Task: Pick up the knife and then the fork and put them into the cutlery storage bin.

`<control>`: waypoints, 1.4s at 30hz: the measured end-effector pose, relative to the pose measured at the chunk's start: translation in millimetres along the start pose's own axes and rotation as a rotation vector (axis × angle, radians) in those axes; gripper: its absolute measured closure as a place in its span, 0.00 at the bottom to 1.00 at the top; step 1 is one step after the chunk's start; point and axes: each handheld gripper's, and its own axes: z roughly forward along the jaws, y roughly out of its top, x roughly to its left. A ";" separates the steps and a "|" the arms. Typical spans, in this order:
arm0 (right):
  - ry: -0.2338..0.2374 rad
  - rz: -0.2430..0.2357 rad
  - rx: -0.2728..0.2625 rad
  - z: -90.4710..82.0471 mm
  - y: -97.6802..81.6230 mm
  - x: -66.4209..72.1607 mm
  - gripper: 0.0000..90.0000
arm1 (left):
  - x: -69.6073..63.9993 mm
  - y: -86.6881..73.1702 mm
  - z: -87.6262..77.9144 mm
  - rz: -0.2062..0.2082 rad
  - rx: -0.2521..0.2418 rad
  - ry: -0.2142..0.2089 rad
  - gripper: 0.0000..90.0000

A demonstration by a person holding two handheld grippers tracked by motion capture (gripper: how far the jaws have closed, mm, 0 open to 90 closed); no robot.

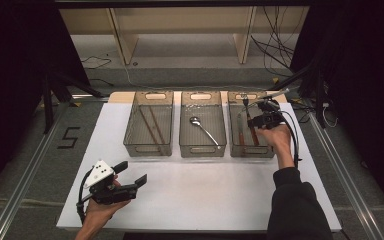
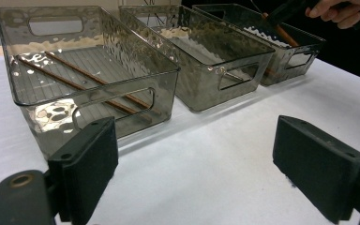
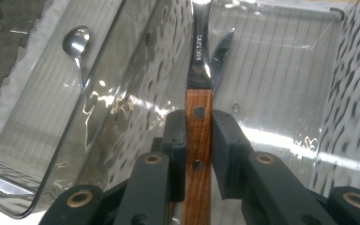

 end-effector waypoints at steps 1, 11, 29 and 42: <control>-0.001 0.001 0.002 1.2 -0.6 -0.4 0.86 | 0.0 0.0 0.1 0.000 0.000 0.000 0.15; 0.011 0.039 0.062 16.1 -8.0 -6.8 0.76 | 0.0 0.1 0.2 -0.001 0.000 0.001 0.15; 0.095 -0.083 -0.044 -18.9 -13.5 20.5 0.44 | -0.2 0.2 0.0 0.000 -0.001 0.001 0.15; 0.136 -0.136 -0.100 -32.6 -25.9 36.4 0.36 | -0.4 0.0 0.4 -0.002 0.000 0.000 0.15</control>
